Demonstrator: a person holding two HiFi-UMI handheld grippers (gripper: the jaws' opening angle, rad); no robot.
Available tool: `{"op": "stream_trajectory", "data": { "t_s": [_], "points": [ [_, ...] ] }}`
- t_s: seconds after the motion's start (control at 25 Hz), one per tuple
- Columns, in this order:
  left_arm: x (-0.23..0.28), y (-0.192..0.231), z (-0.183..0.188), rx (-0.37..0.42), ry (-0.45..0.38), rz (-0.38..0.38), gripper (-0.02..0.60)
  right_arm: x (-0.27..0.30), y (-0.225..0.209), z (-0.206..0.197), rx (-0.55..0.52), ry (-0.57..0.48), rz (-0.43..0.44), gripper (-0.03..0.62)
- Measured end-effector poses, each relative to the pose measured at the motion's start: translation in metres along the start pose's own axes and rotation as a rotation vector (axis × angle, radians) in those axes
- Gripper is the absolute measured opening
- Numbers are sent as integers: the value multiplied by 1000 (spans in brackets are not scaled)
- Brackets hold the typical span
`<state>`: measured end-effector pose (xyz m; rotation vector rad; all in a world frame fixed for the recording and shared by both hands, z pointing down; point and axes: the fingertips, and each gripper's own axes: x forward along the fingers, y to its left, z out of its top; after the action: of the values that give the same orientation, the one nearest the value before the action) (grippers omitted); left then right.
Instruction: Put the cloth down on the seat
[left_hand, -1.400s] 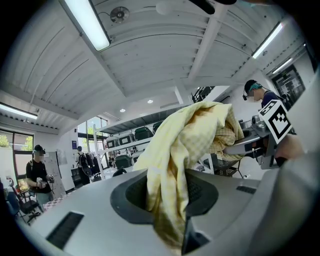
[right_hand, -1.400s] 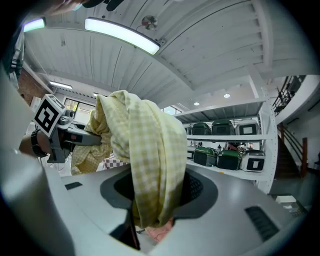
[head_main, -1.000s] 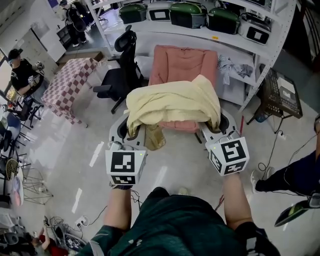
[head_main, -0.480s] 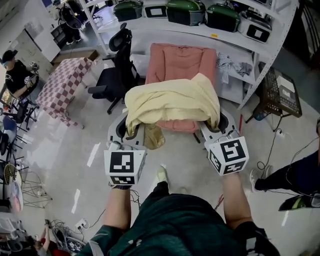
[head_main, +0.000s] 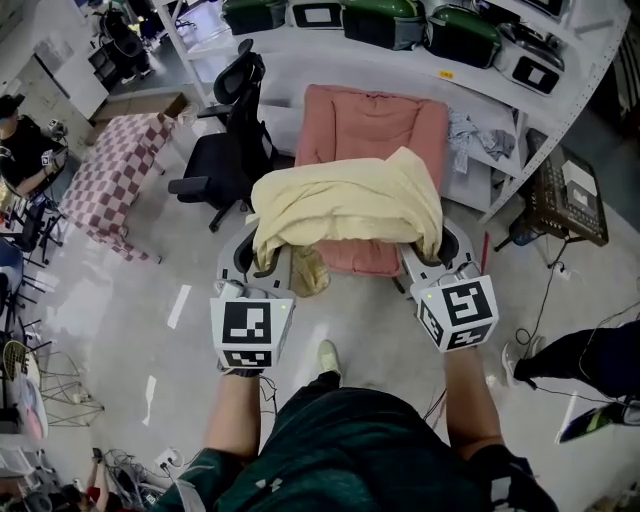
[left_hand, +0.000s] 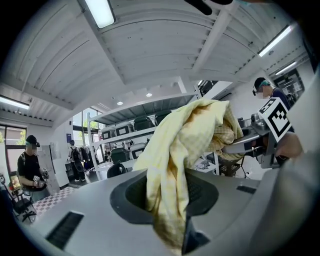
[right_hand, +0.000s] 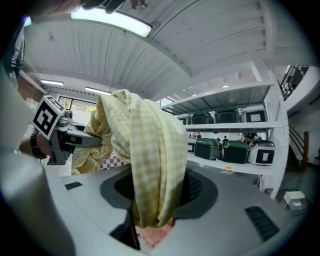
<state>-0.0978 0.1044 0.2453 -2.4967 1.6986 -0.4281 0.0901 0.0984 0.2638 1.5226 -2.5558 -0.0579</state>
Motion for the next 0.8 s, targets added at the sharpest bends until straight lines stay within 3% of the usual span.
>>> {"op": "stream_trajectory", "data": {
  "t_s": [0.44,0.8],
  "points": [
    [93,72,-25,-5,15,-80,115,107,-11,-9,9,60,-64,175],
    [161,94,-54,3,69,-112,117,168,-33,-34,22,114,-77,175]
  ]
}}
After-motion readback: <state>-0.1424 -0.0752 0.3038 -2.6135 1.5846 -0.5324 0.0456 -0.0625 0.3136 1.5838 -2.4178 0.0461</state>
